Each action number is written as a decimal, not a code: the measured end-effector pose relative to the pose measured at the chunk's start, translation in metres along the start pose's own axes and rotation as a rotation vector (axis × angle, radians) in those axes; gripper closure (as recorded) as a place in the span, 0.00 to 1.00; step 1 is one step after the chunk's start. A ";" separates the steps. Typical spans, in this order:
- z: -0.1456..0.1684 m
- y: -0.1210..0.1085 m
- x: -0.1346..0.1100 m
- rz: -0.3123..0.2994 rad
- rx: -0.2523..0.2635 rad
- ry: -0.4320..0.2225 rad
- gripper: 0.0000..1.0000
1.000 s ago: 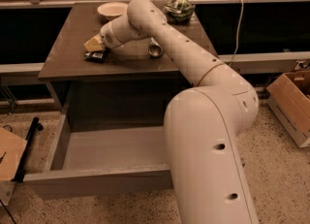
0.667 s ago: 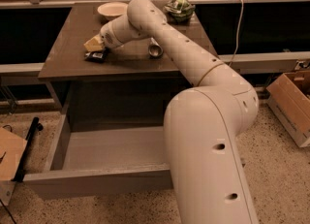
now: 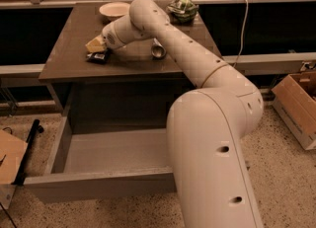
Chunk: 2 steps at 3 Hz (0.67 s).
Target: Place rxbar blueberry into top drawer
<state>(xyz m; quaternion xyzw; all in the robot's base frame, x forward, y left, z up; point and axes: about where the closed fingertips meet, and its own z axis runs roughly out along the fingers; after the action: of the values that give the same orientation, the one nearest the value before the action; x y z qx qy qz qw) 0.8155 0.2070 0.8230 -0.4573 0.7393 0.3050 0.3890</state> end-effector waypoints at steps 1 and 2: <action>0.000 0.000 0.000 0.000 0.000 0.000 0.35; -0.001 0.000 0.000 0.000 0.004 0.001 0.04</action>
Offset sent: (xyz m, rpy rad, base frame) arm -0.0200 -0.0274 0.0107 -0.0643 -0.0298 -0.0753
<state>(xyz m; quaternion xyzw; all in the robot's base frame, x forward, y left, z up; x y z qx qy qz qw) 0.8148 0.2059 0.8236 -0.4567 0.7402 0.3034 0.3892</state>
